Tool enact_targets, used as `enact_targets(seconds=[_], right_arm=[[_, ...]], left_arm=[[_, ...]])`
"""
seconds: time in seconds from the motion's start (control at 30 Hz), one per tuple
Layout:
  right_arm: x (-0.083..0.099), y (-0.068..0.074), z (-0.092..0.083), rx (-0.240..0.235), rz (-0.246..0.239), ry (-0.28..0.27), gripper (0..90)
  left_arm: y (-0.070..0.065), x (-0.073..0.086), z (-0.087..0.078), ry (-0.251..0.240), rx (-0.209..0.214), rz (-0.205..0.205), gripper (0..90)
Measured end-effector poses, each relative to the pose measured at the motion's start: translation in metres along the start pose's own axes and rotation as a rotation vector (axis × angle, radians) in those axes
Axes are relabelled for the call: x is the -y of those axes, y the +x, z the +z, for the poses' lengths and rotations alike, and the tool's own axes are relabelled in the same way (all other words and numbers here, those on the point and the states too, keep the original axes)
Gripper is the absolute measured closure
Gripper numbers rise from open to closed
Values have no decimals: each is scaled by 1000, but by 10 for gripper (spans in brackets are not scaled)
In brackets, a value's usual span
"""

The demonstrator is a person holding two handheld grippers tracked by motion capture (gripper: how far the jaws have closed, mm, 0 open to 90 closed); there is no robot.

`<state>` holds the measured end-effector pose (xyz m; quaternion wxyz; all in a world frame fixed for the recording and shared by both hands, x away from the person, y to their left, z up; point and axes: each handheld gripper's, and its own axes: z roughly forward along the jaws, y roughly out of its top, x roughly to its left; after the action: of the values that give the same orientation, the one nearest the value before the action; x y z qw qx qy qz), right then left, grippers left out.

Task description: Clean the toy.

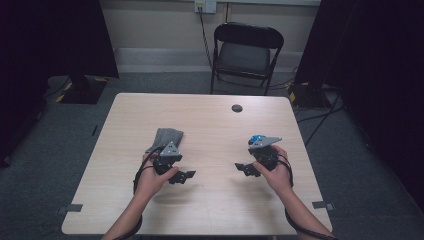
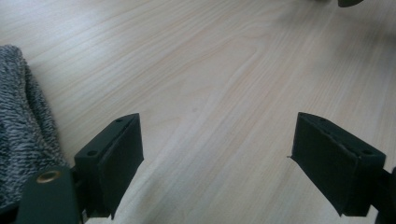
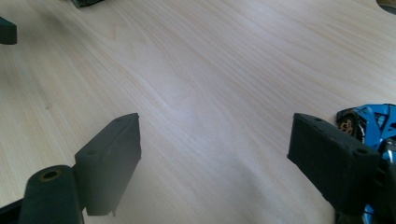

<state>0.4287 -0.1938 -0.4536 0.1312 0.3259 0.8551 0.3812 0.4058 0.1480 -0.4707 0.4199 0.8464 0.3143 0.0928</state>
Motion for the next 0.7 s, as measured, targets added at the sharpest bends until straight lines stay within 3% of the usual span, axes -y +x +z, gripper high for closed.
enact_targets(seconds=[0.23, 0.7], right_arm=[[1, 9, 4, -25, -17, 1, 163], [7, 25, 10, -69, -45, 14, 163]], left_arm=[[-8, 1, 2, 3, 28, 6, 161], [-16, 4, 4, 9, 42, 28, 161]])
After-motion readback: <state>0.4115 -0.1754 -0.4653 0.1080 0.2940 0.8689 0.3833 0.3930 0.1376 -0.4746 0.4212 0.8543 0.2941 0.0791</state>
